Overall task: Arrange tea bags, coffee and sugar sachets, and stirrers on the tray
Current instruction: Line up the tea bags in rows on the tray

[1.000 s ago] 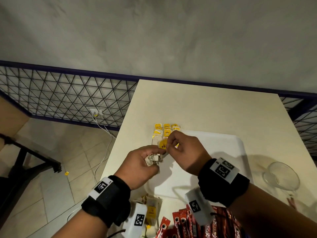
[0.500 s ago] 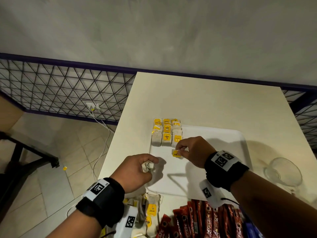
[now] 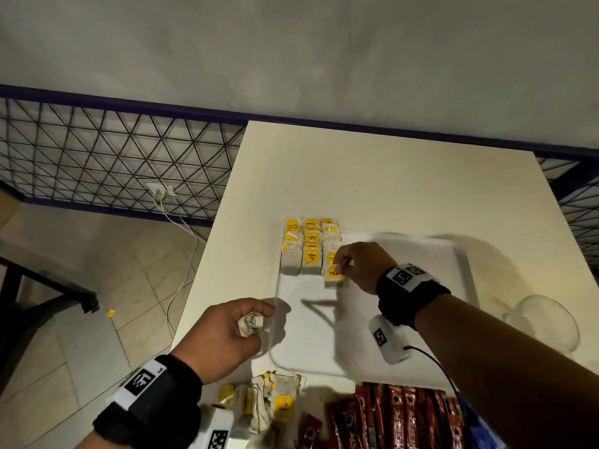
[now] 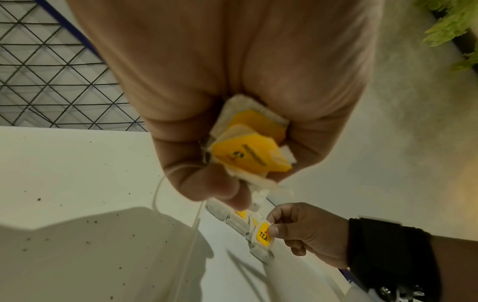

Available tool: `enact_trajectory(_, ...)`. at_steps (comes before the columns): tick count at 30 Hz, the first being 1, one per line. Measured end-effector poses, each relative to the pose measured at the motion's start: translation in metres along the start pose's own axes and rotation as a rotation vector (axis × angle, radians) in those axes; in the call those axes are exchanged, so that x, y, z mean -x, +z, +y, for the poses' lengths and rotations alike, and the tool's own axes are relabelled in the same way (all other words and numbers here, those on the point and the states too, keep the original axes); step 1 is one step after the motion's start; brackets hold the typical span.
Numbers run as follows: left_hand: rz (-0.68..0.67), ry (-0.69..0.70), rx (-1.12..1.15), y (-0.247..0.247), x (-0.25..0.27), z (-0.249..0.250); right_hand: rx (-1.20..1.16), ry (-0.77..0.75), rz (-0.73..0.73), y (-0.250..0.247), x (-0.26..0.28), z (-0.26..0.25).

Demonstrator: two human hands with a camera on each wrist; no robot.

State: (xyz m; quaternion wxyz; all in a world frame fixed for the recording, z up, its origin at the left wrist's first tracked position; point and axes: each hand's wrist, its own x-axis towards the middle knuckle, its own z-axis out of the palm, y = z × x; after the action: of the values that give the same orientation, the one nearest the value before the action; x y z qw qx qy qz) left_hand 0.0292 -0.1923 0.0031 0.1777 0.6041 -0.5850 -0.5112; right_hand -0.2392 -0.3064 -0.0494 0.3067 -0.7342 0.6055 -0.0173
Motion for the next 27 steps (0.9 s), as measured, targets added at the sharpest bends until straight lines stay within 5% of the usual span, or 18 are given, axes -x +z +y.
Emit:
enact_trajectory(11, 0.005, -0.04, 0.139, 0.003, -0.001, -0.003, 0.061, 0.123, 0.009, 0.004, -0.012, 0.002)
enact_trajectory(15, 0.074, -0.084, 0.571, 0.006, -0.001, 0.0, 0.088, 0.138, 0.067, -0.002, -0.007, -0.007)
enact_trajectory(20, 0.036, -0.271, 1.41, 0.015, -0.006, 0.009, -0.204, -0.157, 0.183, -0.007, 0.022, -0.05)
enact_trajectory(27, 0.003, -0.237, 1.661, 0.025, -0.004, 0.027, -0.284, -0.693, 0.198, -0.002, 0.063, -0.099)
